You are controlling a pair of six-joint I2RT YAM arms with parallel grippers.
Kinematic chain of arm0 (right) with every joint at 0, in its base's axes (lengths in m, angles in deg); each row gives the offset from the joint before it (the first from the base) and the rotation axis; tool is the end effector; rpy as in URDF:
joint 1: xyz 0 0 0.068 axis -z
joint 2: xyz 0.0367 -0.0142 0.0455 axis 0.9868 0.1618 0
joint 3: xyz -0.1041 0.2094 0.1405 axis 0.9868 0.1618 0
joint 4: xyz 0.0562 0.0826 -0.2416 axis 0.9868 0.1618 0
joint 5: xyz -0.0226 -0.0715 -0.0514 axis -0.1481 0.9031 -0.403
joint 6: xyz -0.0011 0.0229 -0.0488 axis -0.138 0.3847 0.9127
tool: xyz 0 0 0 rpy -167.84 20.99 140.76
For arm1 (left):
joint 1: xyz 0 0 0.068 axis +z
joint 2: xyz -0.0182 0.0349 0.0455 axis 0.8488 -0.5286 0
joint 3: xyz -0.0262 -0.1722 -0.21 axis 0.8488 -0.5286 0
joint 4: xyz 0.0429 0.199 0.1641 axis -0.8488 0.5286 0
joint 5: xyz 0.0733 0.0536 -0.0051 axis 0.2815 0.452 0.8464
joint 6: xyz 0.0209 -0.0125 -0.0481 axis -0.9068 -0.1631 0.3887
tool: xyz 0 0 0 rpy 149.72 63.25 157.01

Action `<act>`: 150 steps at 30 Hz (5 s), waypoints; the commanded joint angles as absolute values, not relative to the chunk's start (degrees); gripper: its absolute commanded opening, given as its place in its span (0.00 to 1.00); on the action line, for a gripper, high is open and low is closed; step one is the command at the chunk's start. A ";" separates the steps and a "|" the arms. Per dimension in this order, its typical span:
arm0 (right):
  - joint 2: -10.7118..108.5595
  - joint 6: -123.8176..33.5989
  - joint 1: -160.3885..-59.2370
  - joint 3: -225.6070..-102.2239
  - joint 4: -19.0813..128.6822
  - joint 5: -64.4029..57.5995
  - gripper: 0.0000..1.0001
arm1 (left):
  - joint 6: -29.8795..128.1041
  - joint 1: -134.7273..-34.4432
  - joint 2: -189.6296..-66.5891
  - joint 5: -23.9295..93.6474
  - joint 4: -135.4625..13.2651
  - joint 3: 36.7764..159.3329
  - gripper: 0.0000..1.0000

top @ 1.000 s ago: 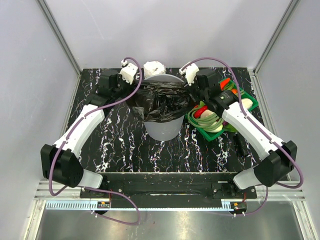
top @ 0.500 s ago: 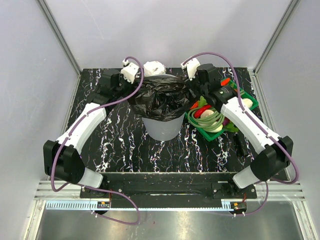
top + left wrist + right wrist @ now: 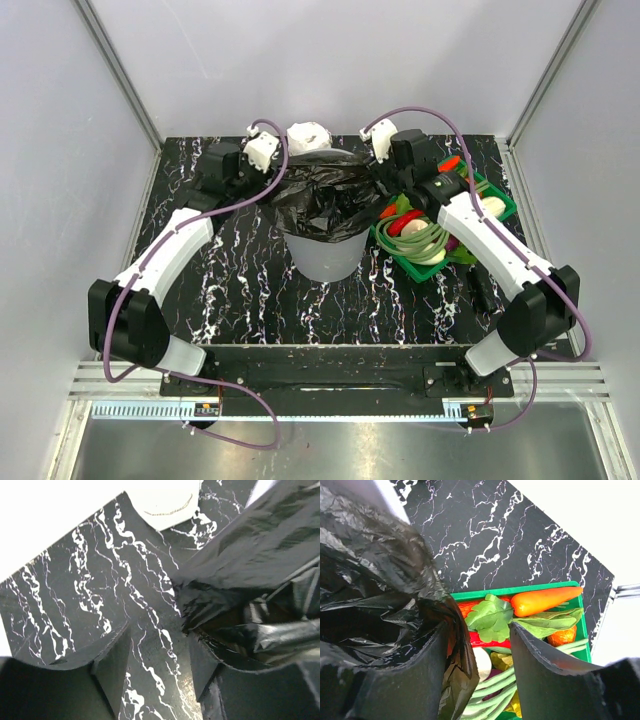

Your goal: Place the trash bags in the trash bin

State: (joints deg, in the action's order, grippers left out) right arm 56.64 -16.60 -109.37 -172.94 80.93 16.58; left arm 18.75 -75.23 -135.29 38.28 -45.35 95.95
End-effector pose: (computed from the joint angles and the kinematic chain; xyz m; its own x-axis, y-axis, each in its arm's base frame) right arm 0.3163 0.1644 0.3638 -0.3044 -0.5781 -0.7571 -0.4525 0.7871 -0.4192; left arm 0.3207 -0.1021 0.3325 -0.2810 0.4224 -0.8617 0.4823 0.8384 0.2537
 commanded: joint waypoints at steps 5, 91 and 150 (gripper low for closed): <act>55.47 -17.11 -108.90 -170.02 78.82 14.43 0.63 | 17.93 -75.14 -132.34 34.68 -47.04 92.16 0.63; 43.52 -20.72 -108.81 -176.44 92.97 6.26 0.97 | -8.43 -105.19 -123.63 23.08 -6.08 109.47 0.75; 52.57 -25.72 -108.81 -193.57 101.75 -5.68 0.96 | -52.98 -108.53 -125.91 33.54 24.23 114.65 0.02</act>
